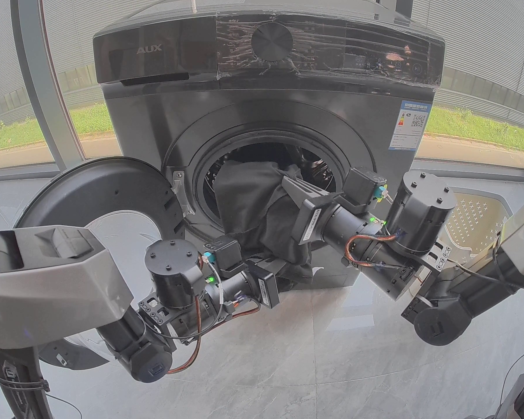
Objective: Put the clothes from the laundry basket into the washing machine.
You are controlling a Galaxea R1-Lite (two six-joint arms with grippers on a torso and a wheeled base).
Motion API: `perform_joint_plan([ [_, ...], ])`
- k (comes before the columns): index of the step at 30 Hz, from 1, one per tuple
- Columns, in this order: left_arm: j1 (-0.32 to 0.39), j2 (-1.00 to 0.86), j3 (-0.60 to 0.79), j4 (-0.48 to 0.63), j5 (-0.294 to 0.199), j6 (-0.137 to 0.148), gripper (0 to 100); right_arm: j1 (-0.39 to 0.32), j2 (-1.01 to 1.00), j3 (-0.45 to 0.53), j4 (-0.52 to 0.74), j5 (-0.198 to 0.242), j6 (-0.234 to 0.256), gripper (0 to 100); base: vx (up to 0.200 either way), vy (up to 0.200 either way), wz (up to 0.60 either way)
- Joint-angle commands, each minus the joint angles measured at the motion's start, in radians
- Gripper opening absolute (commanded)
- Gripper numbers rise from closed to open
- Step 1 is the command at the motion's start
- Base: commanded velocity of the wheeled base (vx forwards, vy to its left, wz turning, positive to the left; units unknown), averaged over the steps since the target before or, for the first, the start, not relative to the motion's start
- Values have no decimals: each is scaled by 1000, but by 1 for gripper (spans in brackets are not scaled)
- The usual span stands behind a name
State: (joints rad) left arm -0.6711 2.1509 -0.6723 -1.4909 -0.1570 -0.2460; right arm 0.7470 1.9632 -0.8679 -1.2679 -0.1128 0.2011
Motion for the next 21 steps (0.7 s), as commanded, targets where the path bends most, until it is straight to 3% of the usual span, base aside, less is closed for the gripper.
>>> perform_joint_plan([
  [1,-25,-83,57,-3,1,-1,0,-28,31,40,-11,19,-5,0,0,0,0],
  [5,-25,-82,59,-12,1,1,0,-28,39,32,-42,21,-9,0,0,0,0],
  [6,-25,-82,56,-14,1,1,0,-28,42,35,-42,19,-8,100,0,0,0],
  [9,-25,-82,56,-16,1,1,0,-31,46,41,-41,16,-12,100,0,0,0],
  [14,-18,-82,31,-3,1,8,0,-107,51,121,-65,24,-124,100,0,0,0],
  [18,-10,-78,-23,14,13,11,0,-146,40,158,-91,24,-131,100,0,0,0],
  [21,-5,-66,-61,21,65,13,0,-176,22,175,-85,24,-131,100,0,0,0],
])
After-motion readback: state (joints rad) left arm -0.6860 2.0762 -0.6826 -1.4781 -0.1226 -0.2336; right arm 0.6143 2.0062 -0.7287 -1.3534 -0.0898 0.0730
